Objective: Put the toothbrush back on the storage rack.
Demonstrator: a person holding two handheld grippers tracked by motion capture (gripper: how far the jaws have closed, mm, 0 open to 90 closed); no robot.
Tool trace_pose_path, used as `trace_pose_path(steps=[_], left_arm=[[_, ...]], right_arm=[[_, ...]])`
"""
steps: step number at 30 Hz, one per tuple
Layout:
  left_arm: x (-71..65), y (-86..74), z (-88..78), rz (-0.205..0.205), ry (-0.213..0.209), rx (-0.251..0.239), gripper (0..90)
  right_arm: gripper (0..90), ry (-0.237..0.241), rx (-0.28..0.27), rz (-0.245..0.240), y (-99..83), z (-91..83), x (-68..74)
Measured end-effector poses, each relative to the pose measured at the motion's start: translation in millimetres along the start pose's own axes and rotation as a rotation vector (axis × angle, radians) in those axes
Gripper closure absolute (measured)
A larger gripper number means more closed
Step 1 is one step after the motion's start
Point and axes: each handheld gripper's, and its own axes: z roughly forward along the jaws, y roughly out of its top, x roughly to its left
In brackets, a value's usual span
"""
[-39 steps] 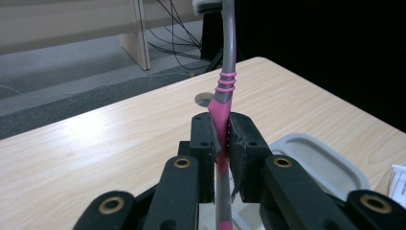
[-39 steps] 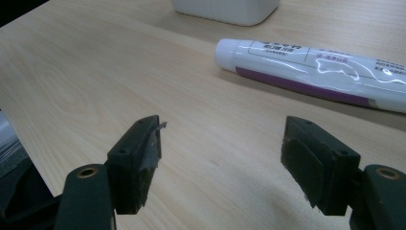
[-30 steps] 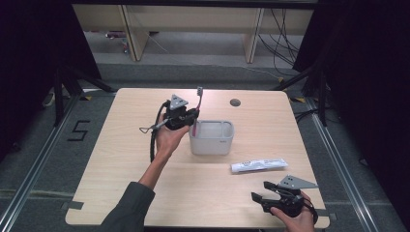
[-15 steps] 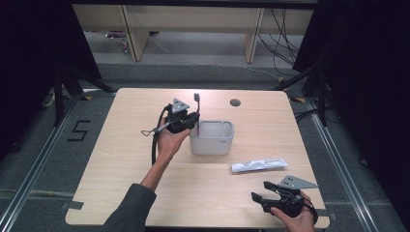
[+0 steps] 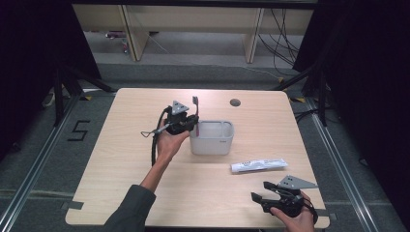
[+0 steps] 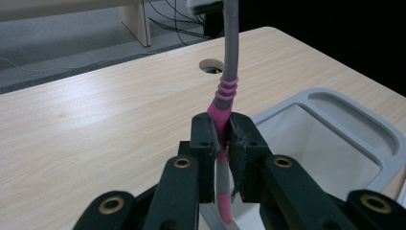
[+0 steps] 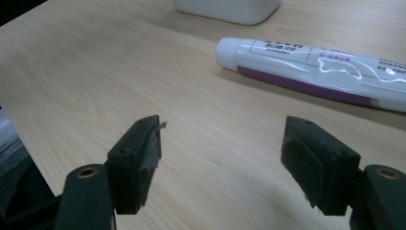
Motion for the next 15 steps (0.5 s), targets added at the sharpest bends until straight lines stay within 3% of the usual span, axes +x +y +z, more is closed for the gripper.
trace_pose_path(steps=[8, 9, 11, 15], left_arm=[[2.5, -4.3, 1.2, 0.004, 0.014, 0.031, 80.2], [2.9, -5.5, 1.7, -0.022, 0.015, 0.017, 80.1], [2.6, -5.6, 1.5, -0.022, 0.012, 0.016, 79.6], [1.6, -4.1, -1.8, -0.018, 0.033, 0.023, 69.6]], right_arm=[[30.6, 0.0, -0.002, 0.002, 0.0, -0.1, -0.1], [30.6, -0.001, -0.003, 0.001, 0.0, -0.1, -0.1], [30.6, 0.0, -0.001, 0.002, 0.0, 0.0, -0.1], [30.6, 0.0, -0.002, 0.002, 0.0, 0.1, -0.1]])
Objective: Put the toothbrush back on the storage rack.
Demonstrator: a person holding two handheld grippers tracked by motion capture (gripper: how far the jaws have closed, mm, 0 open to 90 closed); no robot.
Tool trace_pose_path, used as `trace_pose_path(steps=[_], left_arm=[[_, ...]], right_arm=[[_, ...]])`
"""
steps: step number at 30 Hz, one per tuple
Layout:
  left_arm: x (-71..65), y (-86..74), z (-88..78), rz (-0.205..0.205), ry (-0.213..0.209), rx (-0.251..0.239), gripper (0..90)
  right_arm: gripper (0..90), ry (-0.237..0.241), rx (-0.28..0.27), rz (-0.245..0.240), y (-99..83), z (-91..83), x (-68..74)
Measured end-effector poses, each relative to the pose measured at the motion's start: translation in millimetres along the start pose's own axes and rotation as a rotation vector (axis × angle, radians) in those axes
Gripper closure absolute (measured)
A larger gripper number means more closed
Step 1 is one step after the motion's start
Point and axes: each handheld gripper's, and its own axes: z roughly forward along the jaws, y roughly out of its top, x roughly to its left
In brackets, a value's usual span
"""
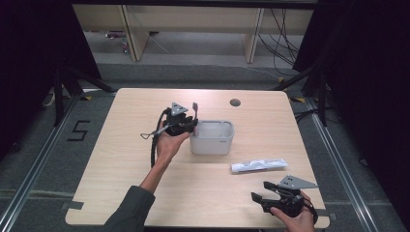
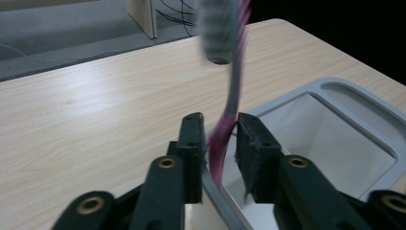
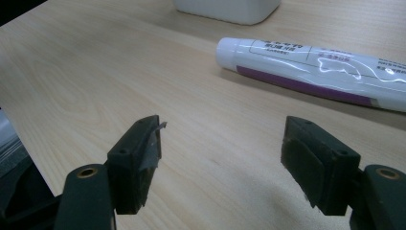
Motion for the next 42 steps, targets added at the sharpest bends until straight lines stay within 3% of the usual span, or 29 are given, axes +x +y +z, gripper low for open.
trace_pose_path(steps=[3, 6, 11, 21, 25, 33, 34, 35, 36, 42], left_arm=[[0.7, 0.4, -1.5, -0.003, 0.013, -0.016, 59.2], [3.0, 1.8, -6.3, -0.031, 0.03, -0.011, 47.7], [4.2, 2.2, -13.3, -0.027, 0.027, -0.003, 38.8], [5.6, 0.8, -29.2, -0.028, -0.005, -0.001, 31.8], [6.7, -0.4, -35.3, -0.052, -0.038, -0.003, 28.9], [11.2, -13.6, -50.3, -0.059, -0.066, 0.001, 26.0], [12.3, -15.2, -52.1, -0.057, -0.072, 0.0, 25.5], [12.6, -16.8, -54.5, -0.06, -0.066, 0.002, 25.5], [13.8, -18.4, -56.6, -0.061, -0.066, 0.004, 24.9], [18.6, -31.2, -70.7, -0.065, -0.086, -0.001, 20.7]], right_arm=[[30.6, -0.003, -0.003, -0.003, -0.1, 0.1, -0.3], [30.6, -0.002, 0.0, 0.002, 0.1, -0.1, 0.0], [30.6, -0.007, 0.001, 0.003, 0.0, -0.2, -0.2], [30.6, -0.006, 0.003, 0.007, -0.2, -0.3, -0.2], [30.6, -0.005, 0.003, 0.01, 0.0, -0.3, 0.1], [30.5, -0.009, 0.003, 0.009, -0.2, -0.3, -0.2], [30.6, 0.004, 0.009, 0.045, -0.7, 0.0, 1.9], [30.6, 0.004, 0.009, 0.045, -0.7, 0.0, 1.9], [30.5, -0.003, 0.004, 0.015, -0.3, -0.2, -0.4], [30.6, -0.006, 0.004, 0.016, -0.6, 0.5, -0.7]])
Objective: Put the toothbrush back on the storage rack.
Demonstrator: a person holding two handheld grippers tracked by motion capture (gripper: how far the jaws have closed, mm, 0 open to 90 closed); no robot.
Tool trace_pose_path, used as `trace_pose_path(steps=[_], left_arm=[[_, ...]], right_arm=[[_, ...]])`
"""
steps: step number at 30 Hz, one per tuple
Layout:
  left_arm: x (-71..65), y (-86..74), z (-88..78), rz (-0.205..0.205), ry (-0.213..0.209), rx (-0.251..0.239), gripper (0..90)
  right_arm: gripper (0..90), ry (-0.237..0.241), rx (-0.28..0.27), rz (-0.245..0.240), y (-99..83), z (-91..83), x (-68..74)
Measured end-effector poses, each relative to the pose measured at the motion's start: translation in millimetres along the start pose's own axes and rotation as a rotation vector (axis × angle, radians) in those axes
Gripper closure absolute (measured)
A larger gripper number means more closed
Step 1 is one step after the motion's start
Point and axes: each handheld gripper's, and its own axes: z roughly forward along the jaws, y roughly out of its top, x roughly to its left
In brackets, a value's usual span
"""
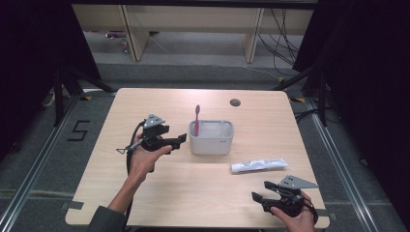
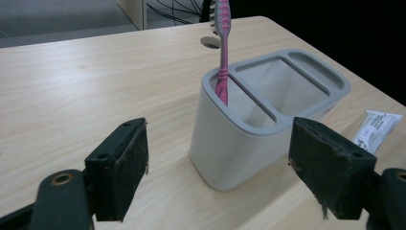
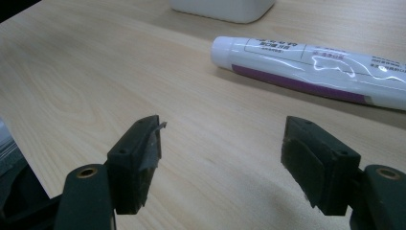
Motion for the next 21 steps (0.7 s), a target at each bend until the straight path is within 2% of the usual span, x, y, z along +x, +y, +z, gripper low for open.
trace_pose_path(steps=[2, 3, 6, 7, 8, 12, 19, 20, 21], left_arm=[[0.1, -4.0, -4.5, 0.006, 0.0, 0.012, 19.5], [0.6, -6.3, -6.1, 0.01, -0.007, 0.007, 19.4], [0.6, -10.7, -11.2, 0.016, -0.005, 0.012, 19.3], [0.6, -12.1, -12.9, 0.018, -0.002, 0.011, 19.3], [0.7, -14.0, -14.9, 0.019, 0.0, 0.011, 19.4], [1.0, -23.8, -23.5, 0.023, -0.006, 0.011, 19.4], [-0.1, -35.5, -30.0, 0.031, -0.011, 0.012, 19.4], [-0.9, -38.9, -31.3, 0.039, -0.013, 0.012, 19.3], [-1.4, -40.5, -31.5, 0.041, -0.015, 0.014, 19.3]], right_arm=[[30.5, 0.015, 0.0, 0.013, -0.2, 0.8, 0.2], [30.5, 0.012, 0.01, 0.057, -0.6, -0.3, 3.3], [30.6, 0.015, 0.005, 0.041, -0.5, -0.2, 2.1], [30.6, 0.012, 0.001, 0.018, -0.3, -0.2, -0.2], [30.5, 0.013, 0.009, 0.054, -0.6, -0.6, 2.8], [30.6, 0.011, 0.006, 0.039, -0.6, 0.3, 2.1], [30.6, 0.004, 0.017, 0.043, -0.4, -0.3, 2.4], [30.6, 0.002, 0.025, 0.066, -0.4, -1.5, 4.2], [30.6, 0.001, 0.015, 0.041, -0.4, -0.7, 2.3]])
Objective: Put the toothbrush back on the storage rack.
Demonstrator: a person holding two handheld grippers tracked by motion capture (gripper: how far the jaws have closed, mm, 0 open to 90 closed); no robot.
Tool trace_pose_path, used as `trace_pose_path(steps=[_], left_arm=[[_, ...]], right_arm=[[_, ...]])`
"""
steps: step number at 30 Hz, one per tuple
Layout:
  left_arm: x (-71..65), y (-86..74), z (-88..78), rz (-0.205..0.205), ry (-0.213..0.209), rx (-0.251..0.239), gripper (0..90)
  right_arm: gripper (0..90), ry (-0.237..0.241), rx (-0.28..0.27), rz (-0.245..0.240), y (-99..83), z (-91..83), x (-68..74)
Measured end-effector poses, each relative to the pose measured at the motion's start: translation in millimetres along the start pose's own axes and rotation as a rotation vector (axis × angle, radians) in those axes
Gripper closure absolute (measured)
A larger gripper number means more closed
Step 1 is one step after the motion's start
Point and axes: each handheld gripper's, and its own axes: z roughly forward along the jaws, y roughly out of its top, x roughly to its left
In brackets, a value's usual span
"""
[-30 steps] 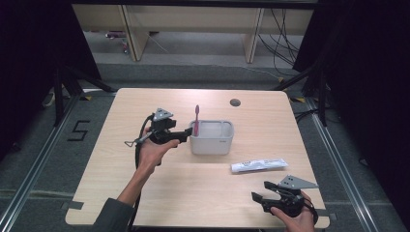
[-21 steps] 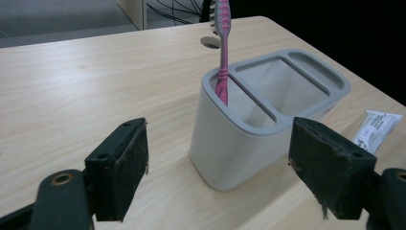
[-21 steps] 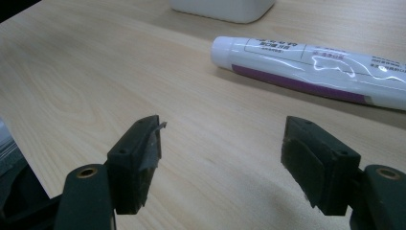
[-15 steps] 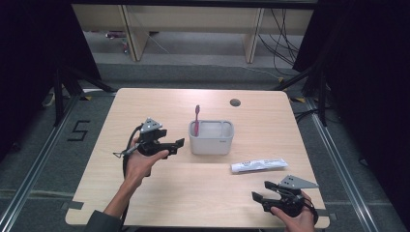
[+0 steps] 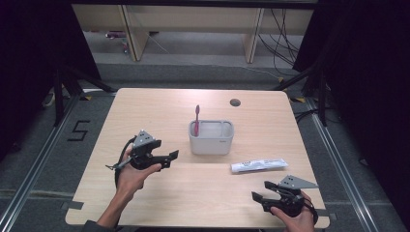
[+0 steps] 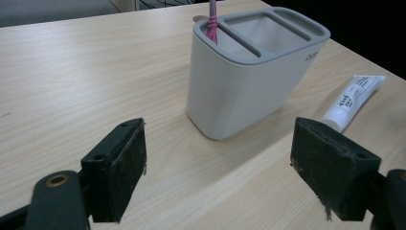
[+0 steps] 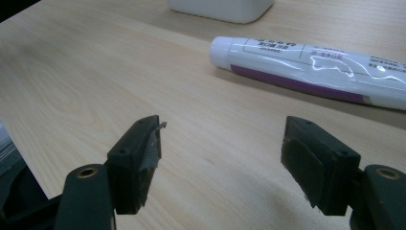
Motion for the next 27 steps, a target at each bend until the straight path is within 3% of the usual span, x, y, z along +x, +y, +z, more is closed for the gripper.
trace_pose_path(steps=[1, 2, 5, 8, 9, 11, 22, 23, 27], left_arm=[[-0.5, -1.5, -0.1, 0.003, -0.001, 0.001, 19.3], [-1.0, -3.0, -0.3, 0.004, -0.001, 0.004, 19.2], [-2.3, -7.2, -0.6, 0.008, -0.011, 0.008, 19.0], [-3.4, -9.4, -2.0, 0.013, -0.009, 0.016, 19.0], [-4.2, -11.9, -3.6, 0.018, -0.012, 0.017, 18.9], [-4.7, -13.5, -4.5, 0.014, -0.016, 0.015, 19.0], [-6.7, -29.9, -16.5, 0.02, -0.025, 0.029, 18.9], [-7.0, -33.1, -17.8, 0.018, -0.025, 0.035, 19.0], [-7.3, -38.6, -19.3, 0.02, -0.03, 0.041, 18.9]], right_arm=[[30.6, 0.001, -0.002, -0.006, 0.0, 0.3, -0.6], [30.5, 0.0, 0.01, 0.018, -0.2, -0.2, 1.4], [30.6, -0.002, -0.016, -0.051, 0.2, 1.6, -3.1], [30.5, -0.014, -0.014, -0.051, 0.3, 0.7, -2.7], [30.6, 0.002, -0.002, -0.015, -0.3, 1.0, -1.0], [30.6, 0.001, -0.021, -0.023, -0.6, 2.4, -1.8], [30.5, 0.005, -0.014, -0.006, -0.5, 2.2, -0.8], [30.6, -0.003, -0.02, -0.026, -0.5, 2.1, -1.8], [30.5, -0.003, -0.02, -0.026, -0.4, 2.1, -1.7]])
